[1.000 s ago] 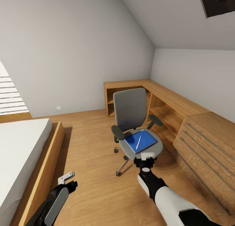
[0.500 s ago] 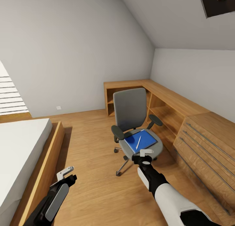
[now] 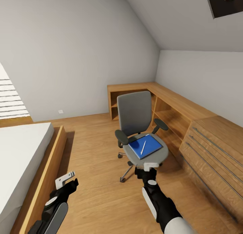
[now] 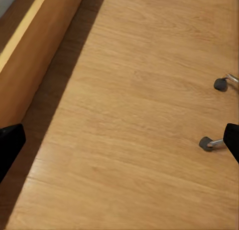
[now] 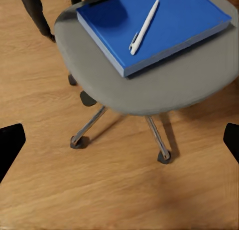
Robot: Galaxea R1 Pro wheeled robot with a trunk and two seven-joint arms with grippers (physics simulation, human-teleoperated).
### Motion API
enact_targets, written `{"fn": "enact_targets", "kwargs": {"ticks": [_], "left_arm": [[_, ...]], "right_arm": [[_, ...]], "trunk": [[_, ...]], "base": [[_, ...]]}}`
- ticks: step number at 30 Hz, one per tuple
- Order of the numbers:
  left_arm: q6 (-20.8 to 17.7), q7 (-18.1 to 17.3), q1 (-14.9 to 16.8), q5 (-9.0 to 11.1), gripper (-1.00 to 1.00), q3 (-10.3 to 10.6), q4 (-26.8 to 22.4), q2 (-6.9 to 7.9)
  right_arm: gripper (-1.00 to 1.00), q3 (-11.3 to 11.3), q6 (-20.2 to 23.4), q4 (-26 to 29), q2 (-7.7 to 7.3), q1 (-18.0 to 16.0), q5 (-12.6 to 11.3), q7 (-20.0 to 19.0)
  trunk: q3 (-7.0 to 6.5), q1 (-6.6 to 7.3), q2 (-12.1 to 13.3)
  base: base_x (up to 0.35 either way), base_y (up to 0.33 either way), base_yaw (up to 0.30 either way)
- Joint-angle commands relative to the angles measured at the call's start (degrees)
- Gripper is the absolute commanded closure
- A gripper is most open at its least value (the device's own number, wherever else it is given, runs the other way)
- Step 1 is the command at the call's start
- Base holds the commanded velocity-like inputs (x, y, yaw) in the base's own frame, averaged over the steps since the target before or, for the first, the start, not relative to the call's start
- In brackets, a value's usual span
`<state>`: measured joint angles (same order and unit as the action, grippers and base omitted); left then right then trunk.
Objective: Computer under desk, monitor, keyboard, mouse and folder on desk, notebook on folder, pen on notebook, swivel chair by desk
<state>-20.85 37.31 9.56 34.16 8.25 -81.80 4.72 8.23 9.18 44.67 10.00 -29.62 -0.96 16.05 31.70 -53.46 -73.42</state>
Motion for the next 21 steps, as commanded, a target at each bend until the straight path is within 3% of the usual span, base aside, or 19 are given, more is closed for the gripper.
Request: {"fn": "enact_targets", "kwargs": {"ticks": [1, 2, 3, 21], "left_arm": [[-0.14, 0.51, -0.41, -0.02, -1.0, 0.19, -0.7, 0.05], [-0.14, 0.52, -0.57, -0.15, -1.0, 0.21, -0.92, 0.04], [-0.15, 0.56, -1.07, -0.56, -1.0, 0.26, -1.62, 0.04], [-0.16, 0.57, -1.21, -0.6, -1.0, 1.08, -1.79, -0.05]], "right_arm": [[-1.0, 1.88, 2.81, 4.7, 0.0, 2.75, -0.07, 0.87], [-1.0, 2.58, 3.93, 6.65, 0.0, 3.81, -0.1, 1.14], [-1.0, 4.89, 8.32, 13.5, 0.0, 7.26, -0.17, 2.13], [-1.0, 5.47, 8.57, 14.17, 0.0, 8.17, -0.15, 2.25]], "trunk": [[0.06, 0.0, -0.03], [0.06, 0.0, -0.03], [0.06, 0.0, -0.03], [0.06, 0.0, -0.03]], "base": [[0.0, 0.0, 0.0], [0.0, 0.0, 0.0], [0.092, 0.0, 0.0], [0.292, 0.0, 0.0]]}}
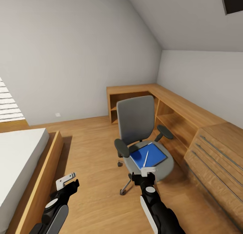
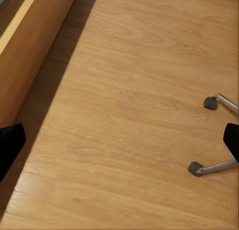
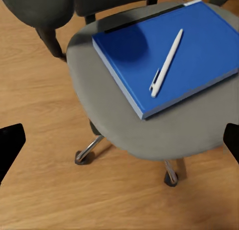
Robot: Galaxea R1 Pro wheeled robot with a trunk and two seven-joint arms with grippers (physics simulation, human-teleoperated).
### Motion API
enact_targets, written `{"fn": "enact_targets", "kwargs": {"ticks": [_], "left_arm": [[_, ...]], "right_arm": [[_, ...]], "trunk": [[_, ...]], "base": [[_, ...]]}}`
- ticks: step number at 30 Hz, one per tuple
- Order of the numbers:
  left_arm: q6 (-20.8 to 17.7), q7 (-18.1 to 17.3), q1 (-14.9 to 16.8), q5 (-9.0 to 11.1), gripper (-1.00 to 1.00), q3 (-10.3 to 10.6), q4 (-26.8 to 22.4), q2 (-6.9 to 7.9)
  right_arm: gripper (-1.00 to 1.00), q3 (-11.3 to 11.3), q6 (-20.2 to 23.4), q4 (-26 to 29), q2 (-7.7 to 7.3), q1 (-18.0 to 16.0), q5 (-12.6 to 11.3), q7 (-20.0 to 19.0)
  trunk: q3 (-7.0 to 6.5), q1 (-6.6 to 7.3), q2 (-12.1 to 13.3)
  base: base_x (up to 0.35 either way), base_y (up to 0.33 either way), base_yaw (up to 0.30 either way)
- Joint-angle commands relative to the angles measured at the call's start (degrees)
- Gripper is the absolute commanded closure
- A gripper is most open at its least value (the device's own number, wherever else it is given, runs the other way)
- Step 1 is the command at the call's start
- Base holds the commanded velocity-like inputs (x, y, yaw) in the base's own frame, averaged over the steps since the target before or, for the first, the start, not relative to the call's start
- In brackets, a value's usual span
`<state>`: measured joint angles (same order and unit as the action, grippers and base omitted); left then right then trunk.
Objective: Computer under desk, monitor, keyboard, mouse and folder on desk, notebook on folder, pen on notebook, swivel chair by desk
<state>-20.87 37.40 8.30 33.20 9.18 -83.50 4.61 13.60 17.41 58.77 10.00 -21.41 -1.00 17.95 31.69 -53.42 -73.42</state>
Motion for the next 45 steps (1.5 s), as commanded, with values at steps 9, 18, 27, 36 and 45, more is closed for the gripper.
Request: {"fn": "enact_targets", "kwargs": {"ticks": [9, 18, 27, 36, 45], "left_arm": [[-0.13, 0.48, 0.05, 0.38, -1.0, 0.47, -0.08, 0.05], [-0.13, 0.48, 0.05, 0.38, -1.0, 0.49, -0.08, 0.09], [-0.15, 0.48, 0.05, 0.39, -1.0, 0.49, -0.08, 0.13], [-0.16, 0.48, 0.05, 0.42, -1.0, 0.49, -0.07, 0.13], [-0.22, 0.48, 0.05, 0.54, -1.0, 0.49, -0.01, 0.13]], "right_arm": [[-1.0, -0.18, -0.07, -0.26, 0.0, -0.03, -0.07, 0.33], [-1.0, -1.42, -1.35, -3.17, 0.0, -0.03, -0.05, 0.33], [-1.0, -1.7, -1.97, -3.46, 0.0, -0.03, -0.05, 0.41], [-1.0, -3.58, -1.99, -3.48, 0.0, -0.07, -0.05, 0.42], [-1.0, -4.25, -1.68, -3.48, 0.0, -0.12, -0.05, 0.5]], "trunk": [[0.06, -0.03, -0.03], [0.06, -0.03, -0.03], [0.06, -0.03, -0.03], [0.06, -0.03, -0.03], [0.06, -0.03, -0.03]], "base": [[0.325, 0.0, 0.0], [0.251, 0.0, 0.0], [0.036, 0.0, 0.0], [0.103, 0.0, 0.0], [0.115, -0.022, 0.0]]}}
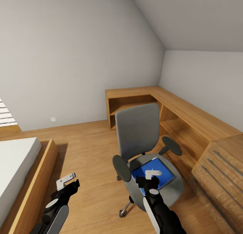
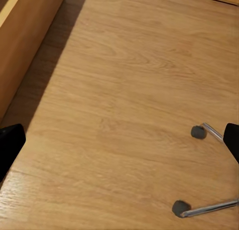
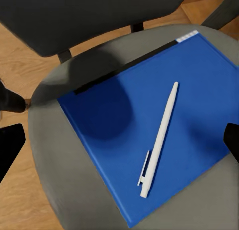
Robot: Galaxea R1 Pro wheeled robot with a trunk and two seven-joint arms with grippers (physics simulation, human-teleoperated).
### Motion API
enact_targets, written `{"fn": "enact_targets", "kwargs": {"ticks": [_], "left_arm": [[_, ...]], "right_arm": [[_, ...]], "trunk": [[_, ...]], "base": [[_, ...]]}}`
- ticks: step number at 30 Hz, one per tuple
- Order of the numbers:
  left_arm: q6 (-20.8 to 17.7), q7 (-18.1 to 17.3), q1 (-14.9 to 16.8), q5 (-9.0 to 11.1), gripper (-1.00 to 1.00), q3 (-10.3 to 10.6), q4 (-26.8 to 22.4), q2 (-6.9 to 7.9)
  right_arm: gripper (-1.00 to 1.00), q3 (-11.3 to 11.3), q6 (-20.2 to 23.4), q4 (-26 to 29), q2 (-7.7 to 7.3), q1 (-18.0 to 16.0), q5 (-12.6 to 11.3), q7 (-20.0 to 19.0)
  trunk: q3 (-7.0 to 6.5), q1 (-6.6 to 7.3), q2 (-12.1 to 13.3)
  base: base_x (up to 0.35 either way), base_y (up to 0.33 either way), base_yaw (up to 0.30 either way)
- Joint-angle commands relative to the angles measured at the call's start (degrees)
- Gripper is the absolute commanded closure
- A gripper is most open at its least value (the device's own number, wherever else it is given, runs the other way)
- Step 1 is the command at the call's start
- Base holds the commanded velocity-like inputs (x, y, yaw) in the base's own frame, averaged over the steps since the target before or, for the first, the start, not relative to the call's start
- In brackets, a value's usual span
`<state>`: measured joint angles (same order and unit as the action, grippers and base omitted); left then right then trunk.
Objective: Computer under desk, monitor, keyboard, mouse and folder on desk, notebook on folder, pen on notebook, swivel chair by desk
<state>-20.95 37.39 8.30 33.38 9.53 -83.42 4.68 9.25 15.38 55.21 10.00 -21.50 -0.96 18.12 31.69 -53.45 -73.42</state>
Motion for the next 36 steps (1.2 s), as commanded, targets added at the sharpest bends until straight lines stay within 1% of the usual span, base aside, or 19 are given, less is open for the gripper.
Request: {"fn": "enact_targets", "kwargs": {"ticks": [1, 4, 5, 8, 13, 16, 21, 23, 26, 36], "left_arm": [[-0.14, 0.49, 0.05, 0.37, -1.0, 0.14, -0.08, 0.06], [-0.14, 0.49, 0.05, 0.41, -1.0, 0.14, -0.08, 0.08], [-0.11, 0.49, 0.05, 0.43, -1.0, 0.12, -0.13, 0.09], [-0.03, 0.5, 0.05, 0.45, -1.0, 0.09, -0.41, 0.1], [0.05, 0.6, 0.05, 0.49, -1.0, 0.03, -1.47, 0.07], [0.05, 0.64, 0.05, 0.52, -1.0, 0.03, -2.05, 0.07], [0.04, 0.62, 0.05, 0.71, -1.0, 0.03, -2.3, 0.03], [0.04, 0.65, 0.05, 1.68, -1.0, 0.01, -2.34, 0.01], [0.03, 0.66, 0.05, 2.26, -1.0, -0.02, -2.35, 0.04], [0.03, 0.66, 0.05, 2.79, -1.0, 0.03, -2.31, -0.05]], "right_arm": [[-1.0, -0.09, 0.41, 0.04, 0.0, -0.05, -0.1, 0.35], [-1.0, -1.03, 0.53, -0.28, 0.0, -0.11, -0.1, 0.35], [-1.0, -1.83, 0.56, -0.83, 0.0, -0.18, -0.1, 0.34], [-1.0, -3.19, 0.59, -1.84, 0.0, -0.39, -0.1, 0.34], [-1.0, -4.28, 0.61, -2.41, 0.0, -0.58, -0.1, 0.31], [-1.0, -4.67, 0.57, -2.55, -0.75, -0.64, -0.14, 0.14], [-1.0, -4.87, 0.47, -2.62, -1.51, -0.71, -0.17, -0.07], [-1.0, -4.92, 0.39, -2.64, -1.72, -0.73, -0.18, -0.15], [-1.0, -4.93, 0.37, -2.64, -1.77, -0.73, -0.18, -0.17], [-1.0, -4.93, 0.02, -3.81, -1.82, -0.81, -0.18, -0.24]], "trunk": [[0.06, -0.01, -0.03], [0.06, -0.01, -0.03], [0.06, -0.01, -0.03], [0.06, -0.01, -0.03], [0.06, -0.01, -0.03], [0.06, -0.01, -0.03], [0.96, -1.11, -2.04], [1.32, -1.55, -2.84], [1.85, -2.21, -4.04], [3.65, -4.4, -8.05]], "base": [[0.134, -0.088, 0.0], [0.086, -0.057, 0.0], [0.039, -0.026, 0.0], [0.024, -0.016, 0.0], [0.008, -0.005, 0.0], [0.002, -0.001, 0.0], [0.0, 0.0, 0.0], [0.0, 0.0, 0.0], [0.0, 0.0, 0.0], [0.0, 0.0, 0.0]]}}
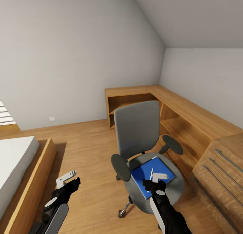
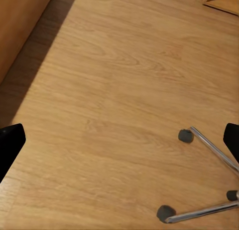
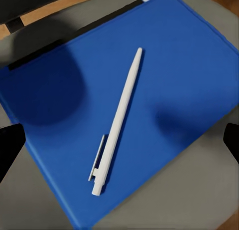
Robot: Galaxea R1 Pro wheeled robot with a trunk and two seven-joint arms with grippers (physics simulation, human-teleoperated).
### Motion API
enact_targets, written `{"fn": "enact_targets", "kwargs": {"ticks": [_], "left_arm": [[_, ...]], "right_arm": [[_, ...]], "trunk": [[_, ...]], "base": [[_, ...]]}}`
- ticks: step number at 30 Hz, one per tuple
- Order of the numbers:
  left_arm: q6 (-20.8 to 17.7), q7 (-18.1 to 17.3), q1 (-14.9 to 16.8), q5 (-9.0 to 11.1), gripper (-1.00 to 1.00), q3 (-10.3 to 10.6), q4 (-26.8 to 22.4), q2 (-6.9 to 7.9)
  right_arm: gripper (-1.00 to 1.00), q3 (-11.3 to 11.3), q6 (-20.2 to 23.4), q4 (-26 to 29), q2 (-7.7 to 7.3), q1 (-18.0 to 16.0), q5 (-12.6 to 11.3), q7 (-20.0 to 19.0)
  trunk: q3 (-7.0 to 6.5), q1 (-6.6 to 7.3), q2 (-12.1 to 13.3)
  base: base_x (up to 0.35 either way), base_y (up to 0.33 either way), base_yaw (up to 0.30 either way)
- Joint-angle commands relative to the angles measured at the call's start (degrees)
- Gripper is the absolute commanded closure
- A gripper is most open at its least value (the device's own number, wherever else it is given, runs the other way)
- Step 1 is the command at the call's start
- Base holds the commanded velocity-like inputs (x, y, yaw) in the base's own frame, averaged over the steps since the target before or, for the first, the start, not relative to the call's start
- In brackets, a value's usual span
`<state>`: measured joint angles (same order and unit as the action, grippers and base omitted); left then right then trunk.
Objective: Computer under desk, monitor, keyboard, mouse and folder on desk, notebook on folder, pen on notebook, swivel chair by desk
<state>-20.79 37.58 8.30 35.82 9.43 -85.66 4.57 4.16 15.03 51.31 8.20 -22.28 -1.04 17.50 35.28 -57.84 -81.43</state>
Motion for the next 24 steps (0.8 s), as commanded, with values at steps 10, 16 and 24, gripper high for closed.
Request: {"fn": "enact_targets", "kwargs": {"ticks": [10, 16, 24], "left_arm": [[-0.13, 0.48, 0.05, 0.41, -1.0, 0.16, -0.04, -0.05], [-0.13, 0.48, 0.05, 0.39, -1.0, 0.07, -0.04, 0.01], [-0.13, 0.48, 0.05, 0.39, -1.0, 0.06, -0.04, 0.04]], "right_arm": [[-1.0, 0.15, 0.43, -0.33, -0.11, -0.64, -0.1, 0.41], [-1.0, 0.16, 0.74, -0.34, -0.04, -0.68, -0.15, 0.56], [-1.0, 0.19, 0.79, -0.31, -0.01, -0.68, -0.25, 0.57]], "trunk": [[1.86, -2.2, -4.06], [2.93, -3.52, -6.46], [4.37, -5.28, -9.67]], "base": [[0.0, 0.0, 0.0], [0.0, 0.0, 0.0], [0.0, 0.0, 0.0]]}}
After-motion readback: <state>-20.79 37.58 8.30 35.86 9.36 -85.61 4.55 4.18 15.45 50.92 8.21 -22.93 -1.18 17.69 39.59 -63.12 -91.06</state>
